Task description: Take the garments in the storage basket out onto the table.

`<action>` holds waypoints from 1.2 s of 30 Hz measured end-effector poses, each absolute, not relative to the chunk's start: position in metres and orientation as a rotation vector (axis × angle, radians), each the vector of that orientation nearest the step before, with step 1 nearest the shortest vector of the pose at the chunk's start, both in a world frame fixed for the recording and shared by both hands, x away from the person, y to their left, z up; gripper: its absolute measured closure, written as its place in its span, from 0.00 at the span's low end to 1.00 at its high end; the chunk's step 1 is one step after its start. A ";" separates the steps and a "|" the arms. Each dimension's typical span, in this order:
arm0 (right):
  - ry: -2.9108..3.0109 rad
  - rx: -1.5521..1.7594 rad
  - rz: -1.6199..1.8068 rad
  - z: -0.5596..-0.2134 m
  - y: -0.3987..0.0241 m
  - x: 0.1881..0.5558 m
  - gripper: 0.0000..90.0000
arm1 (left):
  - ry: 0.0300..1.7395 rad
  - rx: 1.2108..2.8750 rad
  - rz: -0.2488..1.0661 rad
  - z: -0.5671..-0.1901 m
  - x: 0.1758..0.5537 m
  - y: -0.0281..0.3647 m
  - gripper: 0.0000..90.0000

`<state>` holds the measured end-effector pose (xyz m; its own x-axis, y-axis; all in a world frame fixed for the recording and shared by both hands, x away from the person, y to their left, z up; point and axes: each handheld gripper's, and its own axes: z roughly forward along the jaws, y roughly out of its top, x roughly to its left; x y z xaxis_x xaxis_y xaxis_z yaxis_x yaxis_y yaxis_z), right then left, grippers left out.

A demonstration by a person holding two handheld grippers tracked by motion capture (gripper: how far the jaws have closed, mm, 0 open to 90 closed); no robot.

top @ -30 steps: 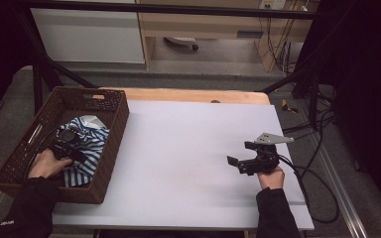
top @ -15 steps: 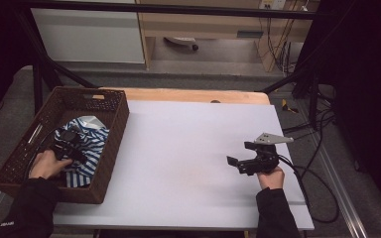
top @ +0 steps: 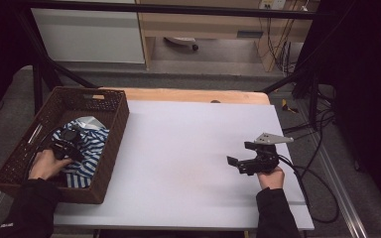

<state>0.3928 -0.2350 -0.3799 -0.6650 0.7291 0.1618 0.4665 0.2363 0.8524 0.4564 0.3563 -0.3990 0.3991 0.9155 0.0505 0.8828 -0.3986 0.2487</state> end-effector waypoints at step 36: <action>2.239 1.125 1.401 -0.379 -0.235 0.393 0.05 | 1.526 2.095 0.372 -0.360 0.438 0.375 0.94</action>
